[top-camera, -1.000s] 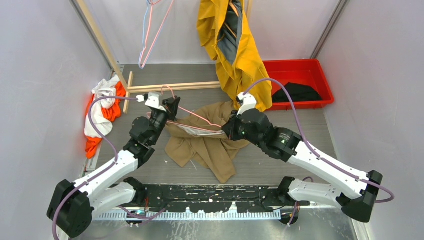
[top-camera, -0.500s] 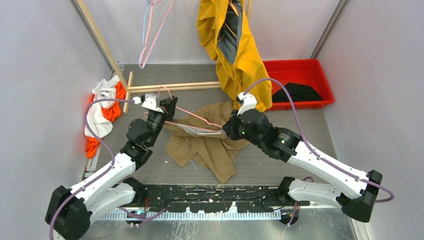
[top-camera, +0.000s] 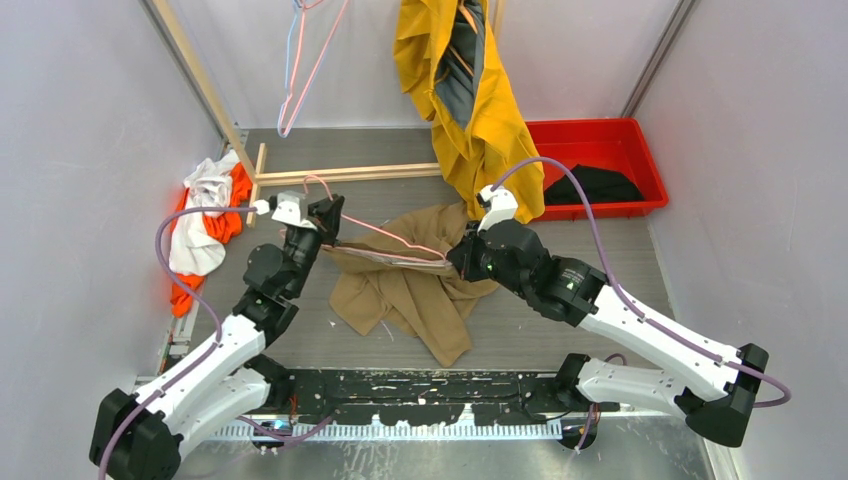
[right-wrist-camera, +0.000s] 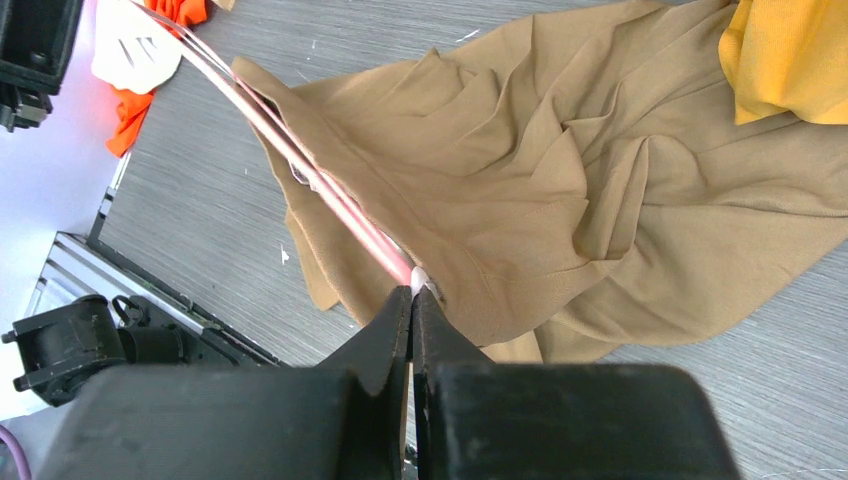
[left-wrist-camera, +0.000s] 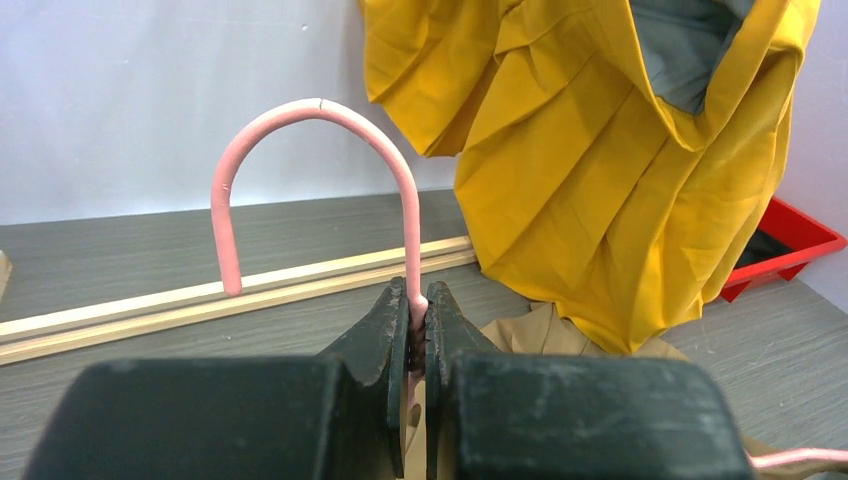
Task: Place the skirt on the hanger
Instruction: Hang the skirt at the center of the board.
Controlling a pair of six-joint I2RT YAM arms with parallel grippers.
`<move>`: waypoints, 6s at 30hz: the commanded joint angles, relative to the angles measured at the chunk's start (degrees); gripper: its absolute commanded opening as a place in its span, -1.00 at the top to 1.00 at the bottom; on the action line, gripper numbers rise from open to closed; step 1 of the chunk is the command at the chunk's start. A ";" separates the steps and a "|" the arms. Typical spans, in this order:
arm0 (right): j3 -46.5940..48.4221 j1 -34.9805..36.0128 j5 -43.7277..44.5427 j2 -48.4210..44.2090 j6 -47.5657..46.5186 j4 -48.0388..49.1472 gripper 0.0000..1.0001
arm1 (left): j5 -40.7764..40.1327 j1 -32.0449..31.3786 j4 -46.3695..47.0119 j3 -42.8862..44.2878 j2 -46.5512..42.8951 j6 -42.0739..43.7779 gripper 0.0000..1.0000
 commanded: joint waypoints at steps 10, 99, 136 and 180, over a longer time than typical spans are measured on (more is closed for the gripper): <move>0.64 -0.11 3.01 -1.35 0.82 3.07 0.89 | 1.18 1.18 2.03 0.70 -1.99 -1.09 1.00; 4.91 3.34 4.36 5.77 -1.47 7.15 0.88 | 2.91 1.14 11.24 0.56 6.88 -4.06 1.00; 2.41 3.60 0.50 7.02 -3.66 14.35 0.88 | -0.18 2.54 2.40 6.61 4.85 -20.26 1.00; 7.84 4.14 11.28 3.22 -9.55 9.81 0.86 | 2.13 2.51 -11.00 8.93 3.28 -20.79 1.00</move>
